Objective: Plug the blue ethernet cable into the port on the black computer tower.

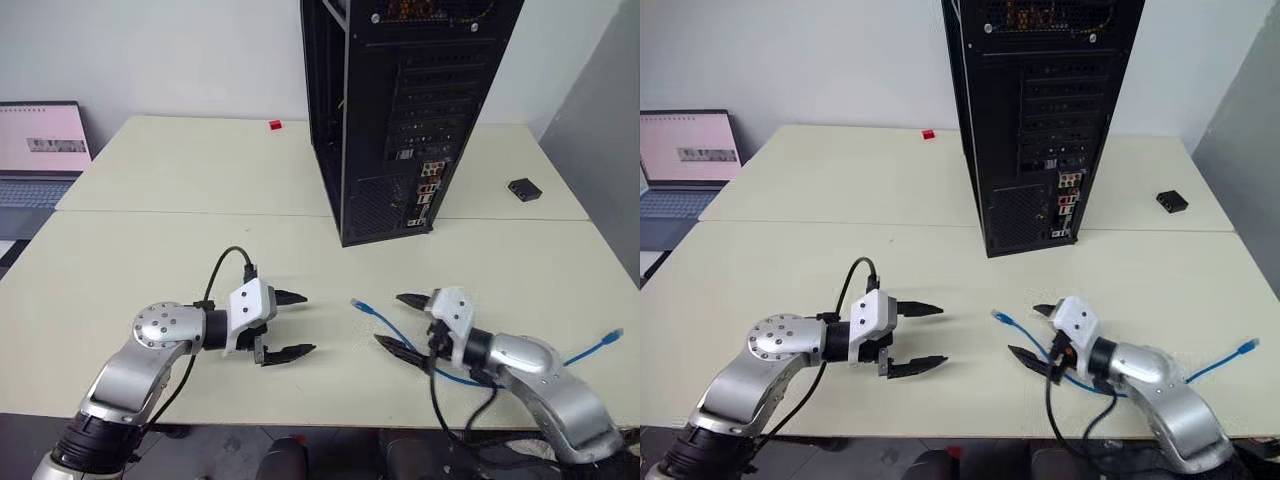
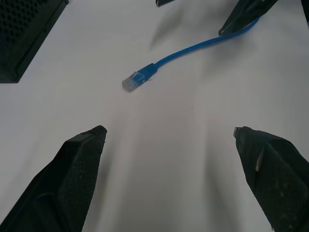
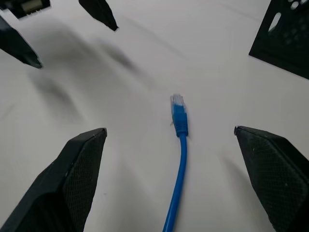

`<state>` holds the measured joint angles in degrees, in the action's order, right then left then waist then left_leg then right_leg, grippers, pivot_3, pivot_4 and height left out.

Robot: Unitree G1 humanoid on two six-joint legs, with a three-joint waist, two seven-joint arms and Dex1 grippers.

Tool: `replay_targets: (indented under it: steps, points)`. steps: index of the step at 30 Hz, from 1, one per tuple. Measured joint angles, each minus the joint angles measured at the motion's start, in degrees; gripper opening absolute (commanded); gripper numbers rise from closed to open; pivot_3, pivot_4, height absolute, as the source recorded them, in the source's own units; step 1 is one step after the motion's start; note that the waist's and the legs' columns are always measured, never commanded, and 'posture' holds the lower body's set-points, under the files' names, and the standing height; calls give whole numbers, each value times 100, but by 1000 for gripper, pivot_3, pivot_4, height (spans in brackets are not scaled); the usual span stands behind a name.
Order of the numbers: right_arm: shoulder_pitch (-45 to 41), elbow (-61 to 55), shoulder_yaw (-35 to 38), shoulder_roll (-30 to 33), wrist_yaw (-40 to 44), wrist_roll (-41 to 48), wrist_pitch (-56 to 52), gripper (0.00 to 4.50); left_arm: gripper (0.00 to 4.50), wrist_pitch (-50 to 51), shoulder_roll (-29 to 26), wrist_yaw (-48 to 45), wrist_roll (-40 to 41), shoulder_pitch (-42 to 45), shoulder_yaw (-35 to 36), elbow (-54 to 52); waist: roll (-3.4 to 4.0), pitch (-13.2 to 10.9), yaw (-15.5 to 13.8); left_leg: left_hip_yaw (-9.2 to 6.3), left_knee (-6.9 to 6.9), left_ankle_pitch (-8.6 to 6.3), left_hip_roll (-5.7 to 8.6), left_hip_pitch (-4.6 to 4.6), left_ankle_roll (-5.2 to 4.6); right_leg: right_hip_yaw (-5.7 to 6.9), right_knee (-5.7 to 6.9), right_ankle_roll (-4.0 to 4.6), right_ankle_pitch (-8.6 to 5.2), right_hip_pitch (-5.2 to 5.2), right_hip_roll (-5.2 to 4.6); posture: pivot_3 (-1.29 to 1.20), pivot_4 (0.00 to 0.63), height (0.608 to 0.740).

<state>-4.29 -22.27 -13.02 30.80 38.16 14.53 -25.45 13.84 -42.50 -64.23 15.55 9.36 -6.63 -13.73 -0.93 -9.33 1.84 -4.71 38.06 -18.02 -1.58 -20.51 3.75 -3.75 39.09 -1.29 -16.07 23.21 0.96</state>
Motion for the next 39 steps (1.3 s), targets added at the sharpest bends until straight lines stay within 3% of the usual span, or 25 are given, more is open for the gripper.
replay_targets:
  steps: [5,8,25,39]
  points:
    - [-390,886,-349,-444,-45,-351,186,4484,4500,-109,-4,-128,-51,37,-43,243,1,-1,2,-1,-1,0,-1,-3,0,2,1,0,0,3,0,0,150,740]
    - [-578,1157,-405,-560,-63,-510,349,4019,4500,-184,-4,-149,-81,67,-48,299,1,-1,2,-2,0,0,0,-3,-1,2,2,0,1,3,0,0,150,740]
    - [-681,1201,-413,-420,283,-766,481,100,4500,-486,149,-153,-298,378,-210,701,1,0,-1,-3,3,0,1,-3,-1,4,4,-1,2,2,-1,0,150,740]
    - [-1155,325,-1040,-63,922,-1009,206,22,4500,-971,572,-812,-438,1445,-791,1605,1,-1,4,-8,3,0,2,-6,-1,9,4,-1,2,3,-1,0,150,740]
